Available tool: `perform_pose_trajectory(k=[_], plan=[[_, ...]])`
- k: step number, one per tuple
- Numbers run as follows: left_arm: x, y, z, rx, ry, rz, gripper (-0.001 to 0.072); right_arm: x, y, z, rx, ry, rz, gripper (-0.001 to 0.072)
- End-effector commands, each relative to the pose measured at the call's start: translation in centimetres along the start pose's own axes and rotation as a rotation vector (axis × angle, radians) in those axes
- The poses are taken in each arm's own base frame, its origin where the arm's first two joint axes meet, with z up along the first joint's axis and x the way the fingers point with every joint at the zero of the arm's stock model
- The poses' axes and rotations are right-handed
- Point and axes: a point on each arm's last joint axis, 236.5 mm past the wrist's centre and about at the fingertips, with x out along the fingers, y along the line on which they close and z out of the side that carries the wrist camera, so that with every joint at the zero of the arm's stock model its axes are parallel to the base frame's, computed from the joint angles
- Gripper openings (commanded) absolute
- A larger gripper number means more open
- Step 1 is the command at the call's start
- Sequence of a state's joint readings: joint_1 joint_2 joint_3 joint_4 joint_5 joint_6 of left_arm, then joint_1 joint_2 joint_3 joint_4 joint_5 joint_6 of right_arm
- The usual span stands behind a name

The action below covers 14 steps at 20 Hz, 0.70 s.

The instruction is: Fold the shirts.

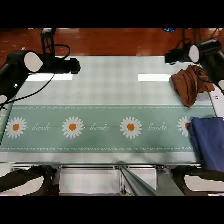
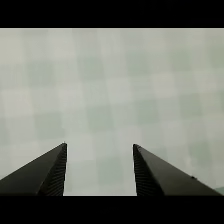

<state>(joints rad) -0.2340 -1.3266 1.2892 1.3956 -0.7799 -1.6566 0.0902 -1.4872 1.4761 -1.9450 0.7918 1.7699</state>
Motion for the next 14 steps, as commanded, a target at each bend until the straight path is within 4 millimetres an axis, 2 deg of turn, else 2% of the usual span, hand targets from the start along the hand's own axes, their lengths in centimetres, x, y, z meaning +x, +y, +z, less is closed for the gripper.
perform_pose_trajectory(k=[1,2,4,6,8,10,12,14], plan=[[-1.0,2.4,0.2,-0.086,0.025,0.037,0.0506,2.2,-10.6,-0.4,0.140,-0.046,-0.175,0.0419],[-1.2,3.0,-0.4,-0.094,0.055,0.047,0.0506,3.2,-13.7,-1.6,0.237,-0.039,-0.184,0.0419],[-1.4,3.8,-2.4,-0.108,0.139,0.064,0.0506,5.1,-18.1,-5.0,0.394,0.008,-0.190,0.0417],[-1.5,3.9,-3.7,-0.111,0.194,0.069,0.0506,7.5,-20.0,-9.6,0.442,0.114,-0.181,0.0417],[-1.4,3.9,-4.2,-0.114,0.214,0.071,0.0506,9.4,-19.9,-14.0,0.464,0.240,-0.153,0.0417],[-1.5,3.9,-4.3,-0.115,0.218,0.072,0.0506,10.7,-19.1,-17.7,0.470,0.355,-0.130,0.0417],[-1.5,3.9,-4.4,-0.115,0.226,0.072,0.0506,11.4,-18.1,-20.1,0.459,0.439,-0.112,0.0417],[-1.6,3.9,-4.9,-0.115,0.245,0.074,0.0506,11.8,-17.0,-21.2,0.486,0.477,-0.083,0.0417]])
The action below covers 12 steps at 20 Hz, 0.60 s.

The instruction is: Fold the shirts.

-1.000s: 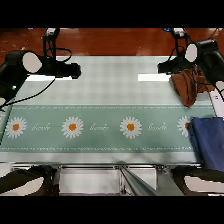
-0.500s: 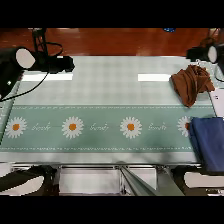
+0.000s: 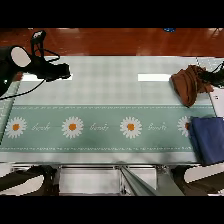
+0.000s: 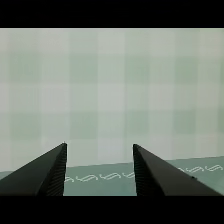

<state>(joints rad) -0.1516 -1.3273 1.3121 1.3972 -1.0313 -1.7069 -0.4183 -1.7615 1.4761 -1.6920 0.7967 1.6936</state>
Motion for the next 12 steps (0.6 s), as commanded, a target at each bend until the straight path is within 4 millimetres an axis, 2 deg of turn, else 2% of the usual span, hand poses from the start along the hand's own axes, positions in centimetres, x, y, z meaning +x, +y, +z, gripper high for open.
perform_pose_trajectory(k=[1,2,3,4,5,6,8,10,12], plan=[[0.0,0.2,-1.1,-0.003,0.047,0.006,0.0506,2.0,0.4,-3.3,0.030,0.125,0.038,0.0408],[-0.1,0.4,-1.2,-0.005,0.054,0.010,0.0506,2.0,0.7,-3.4,0.040,0.130,0.049,0.0401],[-0.4,1.0,-1.3,-0.014,0.061,0.018,0.0506,2.0,0.9,-3.6,0.043,0.137,0.059,0.0312],[-0.8,1.8,-1.3,-0.032,0.062,0.029,0.0506,1.9,1.4,-3.8,0.033,0.148,0.080,0.0136],[-1.5,2.8,-1.2,-0.052,0.062,0.039,0.0506,1.4,2.1,-3.8,0.030,0.156,0.111,0.0028],[-2.4,3.9,-1.1,-0.071,0.055,0.050,0.0506,0.7,3.0,-3.2,0.026,0.149,0.149,0.0028],[-4.8,6.3,-0.4,-0.096,0.012,0.075,0.0506,-2.5,4.7,-0.3,0.019,0.077,0.228,0.0028],[-6.7,7.8,-0.2,-0.130,-0.033,0.091,0.0506,-7.7,6.1,4.3,0.025,-0.063,0.281,0.0028],[-7.4,7.8,-1.0,-0.145,-0.064,0.079,0.0506,-14.8,7.8,8.6,0.009,-0.223,0.332,0.0028]])
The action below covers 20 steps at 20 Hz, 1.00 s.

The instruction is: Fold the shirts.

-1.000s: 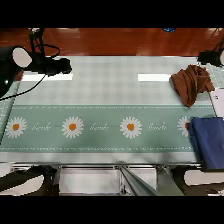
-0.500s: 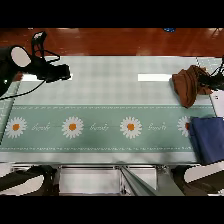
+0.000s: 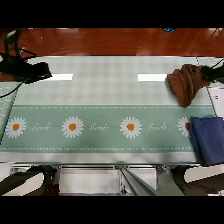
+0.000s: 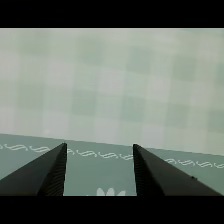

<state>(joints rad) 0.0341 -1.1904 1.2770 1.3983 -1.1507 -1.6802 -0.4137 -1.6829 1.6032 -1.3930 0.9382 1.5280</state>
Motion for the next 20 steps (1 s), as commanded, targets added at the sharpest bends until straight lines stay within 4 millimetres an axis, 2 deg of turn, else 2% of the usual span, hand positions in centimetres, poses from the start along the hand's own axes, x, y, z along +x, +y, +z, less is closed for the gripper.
perform_pose_trajectory(k=[1,3,5,8,10,11,13,17,20], plan=[[-1.4,0.6,-1.1,-0.028,-0.050,-0.031,0.0505,-10.2,6.3,6.9,-0.057,-0.244,0.124,0.0028],[-0.6,-0.1,-3.6,-0.050,-0.039,-0.081,0.0505,-17.8,10.0,9.7,-0.117,-0.396,0.170,0.0028],[-0.2,0.2,-5.8,-0.062,-0.032,-0.083,0.0506,-25.6,13.9,10.6,-0.179,-0.522,0.235,0.0028],[-1.4,0.2,-6.8,-0.057,-0.061,-0.088,0.0506,-36.8,19.6,9.5,-0.288,-0.692,0.351,0.0027],[-2.7,-0.5,-6.7,-0.057,-0.090,-0.112,0.0506,-41.9,22.2,7.7,-0.336,-0.759,0.422,0.0028],[-3.2,-0.6,-6.6,-0.054,-0.104,-0.113,0.0505,-43.7,23.3,6.4,-0.359,-0.769,0.457,0.0028],[-4.1,-0.8,-6.4,-0.022,-0.132,-0.116,0.0506,-45.4,25.3,3.3,-0.409,-0.728,0.521,0.0028],[-5.3,-1.0,-6.1,0.000,-0.171,-0.121,0.0505,-44.5,29.9,-4.5,-0.571,-0.503,0.637,0.0028],[-5.7,-1.1,-6.1,0.003,-0.179,-0.122,0.0506,-44.6,33.4,-9.1,-0.671,-0.414,0.730,0.0028]])
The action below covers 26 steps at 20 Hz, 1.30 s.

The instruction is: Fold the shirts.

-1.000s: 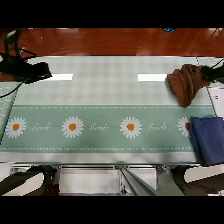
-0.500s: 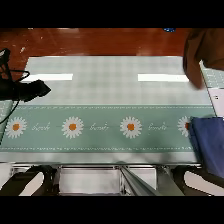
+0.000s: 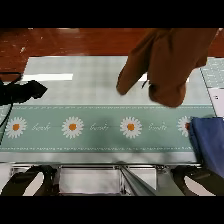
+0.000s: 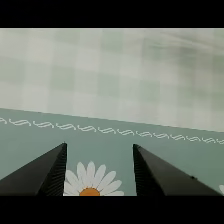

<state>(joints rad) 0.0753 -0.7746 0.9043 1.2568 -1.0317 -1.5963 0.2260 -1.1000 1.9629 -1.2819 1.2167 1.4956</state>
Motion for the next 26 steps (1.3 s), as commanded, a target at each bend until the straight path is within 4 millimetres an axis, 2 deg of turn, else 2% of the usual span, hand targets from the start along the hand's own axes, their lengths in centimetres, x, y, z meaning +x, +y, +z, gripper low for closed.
perform_pose_trajectory(k=[1,3,10,13,16,19,21,22,23,24,26], plan=[[-0.6,-0.2,0.1,0.010,-0.017,-0.004,0.0506,0.8,6.3,-3.6,-0.040,0.125,0.158,0.0028],[-0.6,-0.2,0.1,0.010,-0.018,-0.004,0.0506,2.4,8.9,-6.8,-0.042,0.211,0.224,0.0028],[-0.6,-0.4,0.1,0.008,-0.015,-0.011,0.0506,8.1,16.7,-21.4,0.057,0.504,0.414,0.0028],[-0.4,-1.9,-0.5,0.002,0.006,-0.079,0.0506,10.1,19.8,-28.2,0.149,0.633,0.483,0.0028],[0.8,-2.9,-2.9,-0.001,0.074,-0.127,0.0506,11.6,22.2,-36.1,0.146,0.827,0.499,0.0028],[2.5,-3.3,-6.6,0.017,0.168,-0.141,0.0506,11.8,24.8,-41.6,0.129,0.972,0.525,0.0028],[3.2,-3.5,-8.2,0.069,0.205,-0.150,0.0506,11.6,25.5,-43.1,0.112,1.010,0.529,0.0028],[3.5,-3.4,-8.3,0.081,0.208,-0.149,0.0506,11.6,25.2,-42.9,0.122,1.009,0.516,0.0071],[3.8,-3.3,-7.7,0.085,0.190,-0.147,0.0506,11.9,24.0,-42.4,0.127,1.001,0.487,0.0270],[4.0,-3.3,-6.8,0.082,0.160,-0.143,0.0506,12.3,21.9,-41.3,0.127,0.982,0.438,0.0419],[4.5,-3.5,-5.4,0.078,0.134,-0.141,0.0506,12.6,15.6,-38.1,0.144,0.921,0.295,0.0416]])
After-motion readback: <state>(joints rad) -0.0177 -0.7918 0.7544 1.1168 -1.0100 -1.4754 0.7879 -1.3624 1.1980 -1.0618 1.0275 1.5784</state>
